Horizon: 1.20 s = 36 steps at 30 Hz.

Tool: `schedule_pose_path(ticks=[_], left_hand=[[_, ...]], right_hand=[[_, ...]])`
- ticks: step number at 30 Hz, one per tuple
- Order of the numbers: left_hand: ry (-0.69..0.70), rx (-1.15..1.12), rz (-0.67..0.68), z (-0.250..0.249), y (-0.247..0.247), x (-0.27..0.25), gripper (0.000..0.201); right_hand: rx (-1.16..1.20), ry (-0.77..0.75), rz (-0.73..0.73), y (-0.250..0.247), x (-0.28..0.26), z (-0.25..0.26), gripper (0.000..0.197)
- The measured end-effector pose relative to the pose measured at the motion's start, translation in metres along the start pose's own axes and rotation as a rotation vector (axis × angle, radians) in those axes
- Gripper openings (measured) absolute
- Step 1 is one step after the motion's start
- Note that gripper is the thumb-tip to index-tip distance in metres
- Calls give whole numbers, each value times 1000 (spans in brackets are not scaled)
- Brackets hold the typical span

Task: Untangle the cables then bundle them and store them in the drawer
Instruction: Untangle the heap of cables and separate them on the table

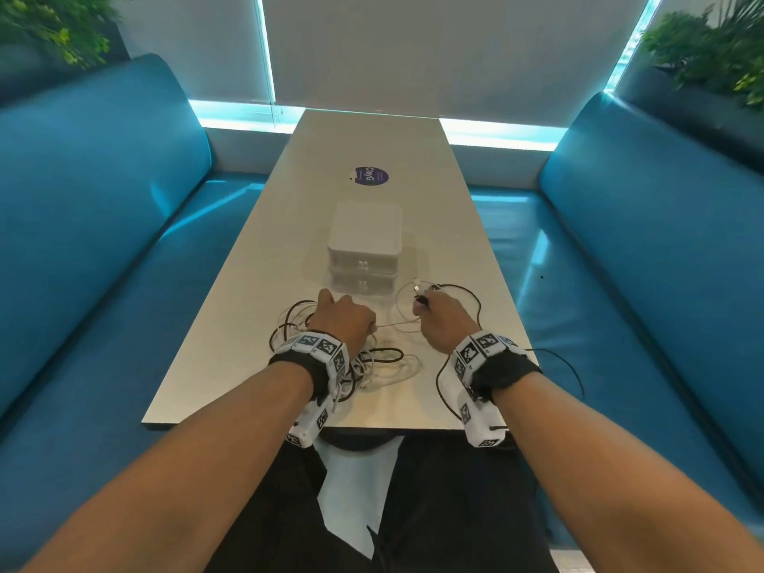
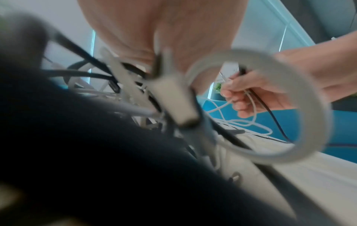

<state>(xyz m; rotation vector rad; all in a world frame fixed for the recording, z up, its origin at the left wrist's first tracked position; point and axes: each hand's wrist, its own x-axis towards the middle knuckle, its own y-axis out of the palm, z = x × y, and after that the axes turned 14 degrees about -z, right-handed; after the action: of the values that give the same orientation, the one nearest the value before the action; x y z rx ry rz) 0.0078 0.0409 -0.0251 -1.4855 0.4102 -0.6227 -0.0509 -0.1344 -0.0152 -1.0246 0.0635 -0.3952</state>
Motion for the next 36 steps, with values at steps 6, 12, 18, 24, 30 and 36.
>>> schedule_pose_path(ticks=[6,12,18,24,30,36], left_hand=[[51,51,-3,-7,-1,-4,20],[116,24,-48,-3,1,-11,26],[147,112,-2,31,5,-9,24],[132,78,-33,14,0,-3,22],[137,40,-108,-3,1,-5,27],[127,33,-132,2,6,-5,27]], right_hand=[[105,-152,124,15,-5,27,23],[108,-196,89,18,-12,38,26],[-335,-255,-9,-3,-2,-5,28],[-254,-203,31,-6,-2,2,25],[-86,-165,75,25,-7,30,20],[-70,-102,186,29,0,23,28]])
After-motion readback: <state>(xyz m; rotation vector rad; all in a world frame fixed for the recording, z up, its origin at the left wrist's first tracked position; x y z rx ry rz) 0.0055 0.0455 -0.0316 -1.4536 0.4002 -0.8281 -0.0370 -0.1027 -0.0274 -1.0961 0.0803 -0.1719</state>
